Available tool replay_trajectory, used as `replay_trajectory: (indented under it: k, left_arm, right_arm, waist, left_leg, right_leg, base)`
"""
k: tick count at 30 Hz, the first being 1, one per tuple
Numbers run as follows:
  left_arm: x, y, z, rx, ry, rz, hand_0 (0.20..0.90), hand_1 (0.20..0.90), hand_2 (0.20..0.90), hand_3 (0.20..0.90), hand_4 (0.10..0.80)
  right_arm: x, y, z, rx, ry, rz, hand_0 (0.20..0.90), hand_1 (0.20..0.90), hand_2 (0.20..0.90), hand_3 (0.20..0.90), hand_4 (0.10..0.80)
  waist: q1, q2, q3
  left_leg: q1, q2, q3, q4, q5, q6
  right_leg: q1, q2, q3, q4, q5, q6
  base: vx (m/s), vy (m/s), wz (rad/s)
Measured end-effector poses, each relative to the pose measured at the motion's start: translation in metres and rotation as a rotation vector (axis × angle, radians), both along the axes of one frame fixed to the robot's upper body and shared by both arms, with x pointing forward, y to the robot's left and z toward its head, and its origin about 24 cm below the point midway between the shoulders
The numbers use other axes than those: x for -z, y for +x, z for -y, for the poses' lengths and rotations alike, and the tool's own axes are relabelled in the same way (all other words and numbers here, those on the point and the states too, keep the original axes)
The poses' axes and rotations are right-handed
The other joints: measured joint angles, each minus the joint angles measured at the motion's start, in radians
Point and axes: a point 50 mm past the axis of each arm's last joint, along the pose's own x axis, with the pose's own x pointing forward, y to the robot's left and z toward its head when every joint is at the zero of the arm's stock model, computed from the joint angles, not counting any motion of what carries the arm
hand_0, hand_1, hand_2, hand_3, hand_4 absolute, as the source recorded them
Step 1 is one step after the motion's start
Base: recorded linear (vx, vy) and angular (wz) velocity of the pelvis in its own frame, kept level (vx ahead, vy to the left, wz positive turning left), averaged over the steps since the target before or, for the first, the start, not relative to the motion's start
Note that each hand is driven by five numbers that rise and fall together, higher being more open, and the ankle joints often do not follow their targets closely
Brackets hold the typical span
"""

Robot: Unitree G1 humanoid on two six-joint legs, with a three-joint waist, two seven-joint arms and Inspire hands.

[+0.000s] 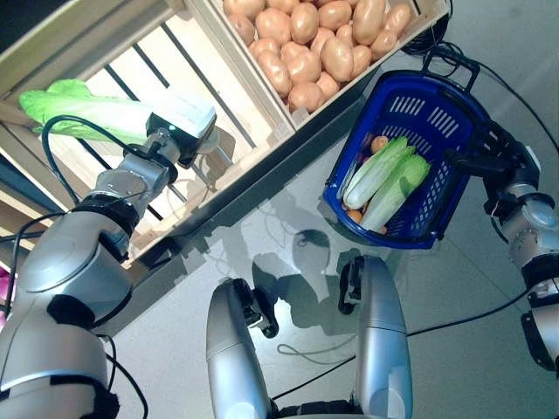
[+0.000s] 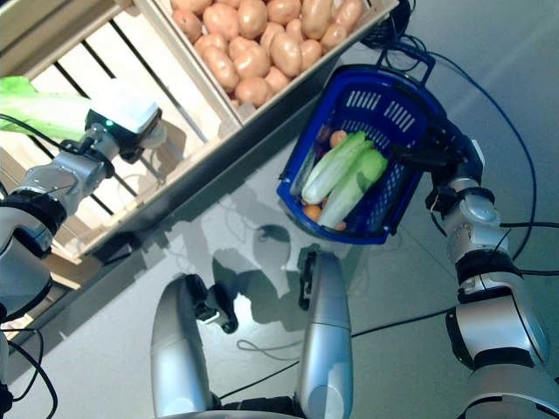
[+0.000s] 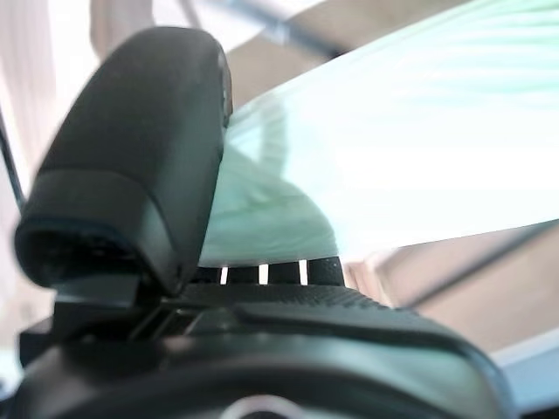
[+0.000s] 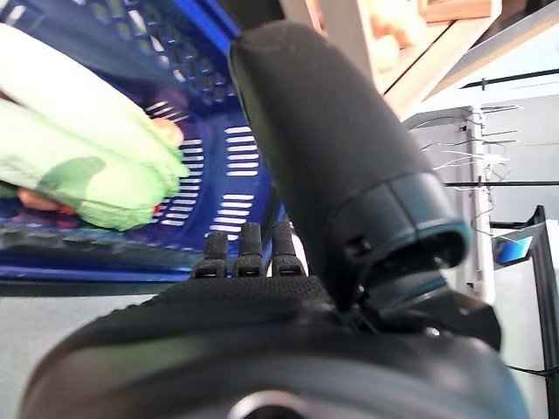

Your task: Put vegetables into the basket

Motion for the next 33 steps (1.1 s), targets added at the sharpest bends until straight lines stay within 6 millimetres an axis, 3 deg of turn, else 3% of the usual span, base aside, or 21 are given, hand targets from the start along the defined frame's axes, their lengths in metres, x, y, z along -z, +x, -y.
replay_trajectory:
  k: [6, 10, 15, 21, 24, 27, 29, 33]
  left_arm:
    - [-0.013, -0.006, 0.002, 0.118, -0.058, 0.071, 0.3, 0.3, 0.3, 0.3, 0.4]
    - [-0.015, -0.012, 0.008, 0.219, -0.268, 0.143, 0.3, 0.3, 0.3, 0.3, 0.4]
    - [-0.008, -0.022, 0.012, 0.318, -0.551, 0.164, 0.3, 0.3, 0.3, 0.3, 0.4]
    - [0.001, -0.029, 0.015, 0.365, -0.966, 0.121, 0.3, 0.3, 0.3, 0.3, 0.4]
    - [0.016, -0.032, 0.015, 0.381, -1.281, 0.056, 0.3, 0.3, 0.3, 0.3, 0.4]
    - [0.034, -0.035, 0.023, 0.402, -1.451, -0.031, 0.3, 0.3, 0.3, 0.3, 0.4]
    - [0.052, -0.038, 0.038, 0.438, -1.646, -0.123, 0.3, 0.3, 0.3, 0.3, 0.4]
    - [0.07, -0.046, 0.064, 0.521, -1.79, -0.282, 0.3, 0.3, 0.3, 0.3, 0.4]
  right_arm:
    - [-0.002, 0.003, -0.008, -0.024, 0.033, 0.031, 0.9, 0.9, 0.9, 0.9, 0.8]
    - [0.02, 0.002, -0.019, -0.052, 0.061, -0.011, 0.9, 0.9, 0.9, 0.9, 0.8]
    - [0.033, 0.001, -0.039, -0.125, 0.043, -0.017, 0.9, 0.9, 0.9, 0.9, 0.8]
    - [0.033, 0.002, -0.069, -0.252, 0.004, 0.006, 0.9, 0.9, 0.9, 0.9, 0.8]
    - [0.034, 0.003, -0.088, -0.344, 0.023, 0.027, 0.9, 0.9, 0.9, 0.9, 0.8]
    - [0.04, 0.0, -0.099, -0.401, 0.015, 0.022, 0.9, 0.9, 0.9, 0.9, 0.8]
    - [0.049, -0.001, -0.105, -0.421, 0.027, -0.023, 0.9, 0.9, 0.9, 0.9, 0.8]
    - [0.057, -0.004, -0.118, -0.464, 0.056, -0.045, 0.9, 0.9, 0.9, 0.9, 0.8]
  waist:
    - [0.008, -0.016, -0.009]
    - [0.022, -0.033, -0.091]
    - [0.046, -0.035, -0.109]
    - [0.071, -0.037, -0.142]
    - [0.076, -0.037, -0.167]
    - [0.091, -0.039, -0.205]
    - [0.105, -0.032, -0.225]
    - [0.104, -0.029, -0.274]
  left_leg:
    - [0.172, -0.026, 0.018, -0.141, 0.026, -0.021]
    - [0.248, -0.042, 0.021, -0.247, 0.056, -0.04]
    - [0.4, -0.064, 0.048, -0.41, 0.107, -0.052]
    - [0.549, -0.086, 0.049, -0.634, 0.199, -0.069]
    - [0.649, -0.102, 0.049, -0.796, 0.266, -0.077]
    - [0.719, -0.114, 0.05, -0.9, 0.306, -0.084]
    - [0.821, -0.121, 0.052, -1.054, 0.373, -0.088]
    - [0.897, -0.132, 0.046, -1.193, 0.429, -0.088]
  right_leg:
    - [0.159, -0.003, -0.018, -0.103, 0.001, 0.002]
    - [0.23, -0.001, -0.042, -0.181, 0.002, 0.002]
    - [0.366, 0.002, -0.067, -0.307, 0.029, 0.004]
    - [0.52, 0.033, -0.113, -0.501, 0.096, 0.003]
    - [0.616, 0.062, -0.132, -0.641, 0.146, 0.009]
    - [0.678, 0.078, -0.144, -0.72, 0.17, 0.01]
    - [0.768, 0.114, -0.145, -0.852, 0.226, 0.017]
    - [0.844, 0.142, -0.144, -0.984, 0.278, 0.031]
  base:
    - [0.115, -0.018, 0.02]
    - [0.106, -0.028, 0.05]
    - [0.083, -0.029, -0.03]
    - [0.097, -0.034, 0.03]
    - [0.04, -0.018, 0.05]
    - [0.067, -0.028, 0.02]
    - [0.049, -0.011, -0.04]
    - [0.033, -0.005, 0.07]
